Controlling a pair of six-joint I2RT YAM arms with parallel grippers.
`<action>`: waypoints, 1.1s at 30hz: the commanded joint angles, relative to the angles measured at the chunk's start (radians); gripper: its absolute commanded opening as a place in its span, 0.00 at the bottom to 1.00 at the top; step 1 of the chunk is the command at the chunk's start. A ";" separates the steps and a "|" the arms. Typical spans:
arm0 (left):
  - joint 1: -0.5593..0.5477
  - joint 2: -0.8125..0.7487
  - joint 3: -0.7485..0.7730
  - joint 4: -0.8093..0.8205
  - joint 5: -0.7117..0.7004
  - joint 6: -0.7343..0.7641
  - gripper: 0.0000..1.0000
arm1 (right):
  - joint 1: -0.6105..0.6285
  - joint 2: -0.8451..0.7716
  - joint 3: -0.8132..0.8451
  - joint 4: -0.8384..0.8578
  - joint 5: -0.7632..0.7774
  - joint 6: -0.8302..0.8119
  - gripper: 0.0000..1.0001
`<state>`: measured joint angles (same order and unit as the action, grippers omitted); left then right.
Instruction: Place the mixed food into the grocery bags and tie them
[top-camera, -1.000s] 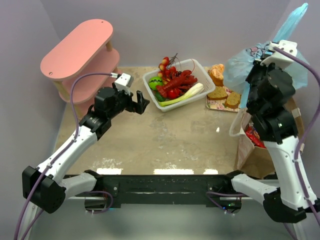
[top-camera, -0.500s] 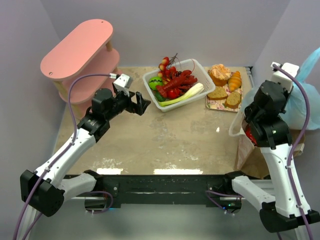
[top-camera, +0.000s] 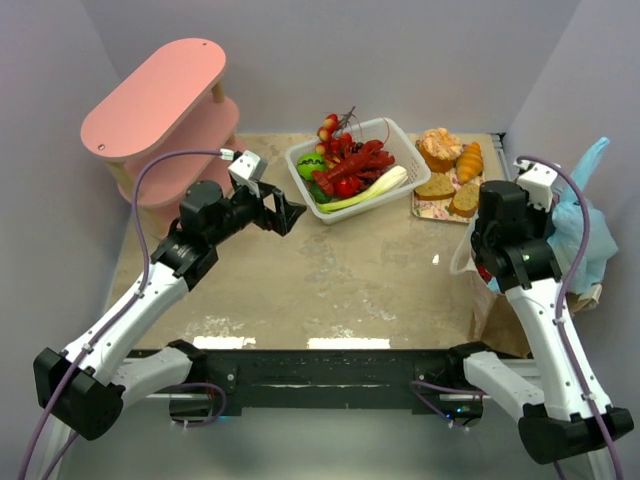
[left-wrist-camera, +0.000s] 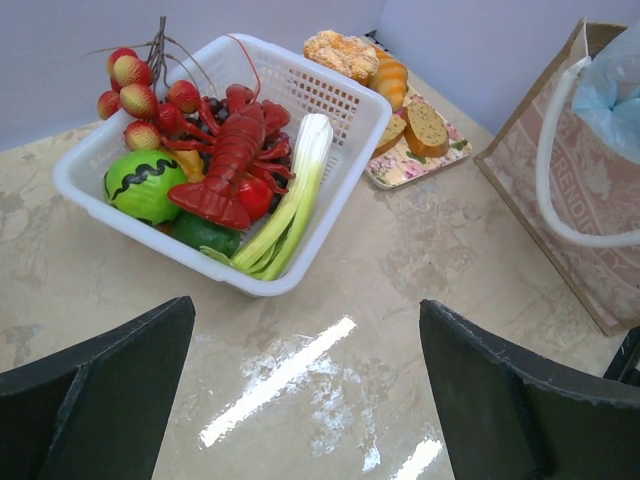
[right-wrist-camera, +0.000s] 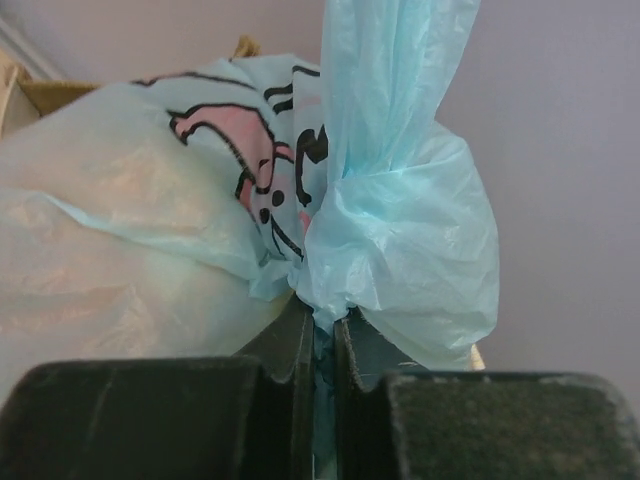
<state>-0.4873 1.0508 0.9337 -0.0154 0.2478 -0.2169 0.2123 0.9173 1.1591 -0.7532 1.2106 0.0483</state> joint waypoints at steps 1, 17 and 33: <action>-0.010 -0.021 -0.006 0.046 0.021 0.004 1.00 | -0.016 0.076 -0.025 -0.161 -0.078 0.125 0.13; -0.028 -0.037 -0.003 0.046 0.030 0.005 1.00 | -0.094 0.095 -0.194 -0.172 -0.323 -0.027 0.57; -0.123 0.011 -0.033 0.100 0.142 0.005 1.00 | -0.093 -0.011 0.280 -0.357 -0.513 -0.094 0.81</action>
<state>-0.5972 1.0573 0.9039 0.0338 0.3557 -0.2173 0.1230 0.9146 1.3170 -1.0367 0.8688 -0.0223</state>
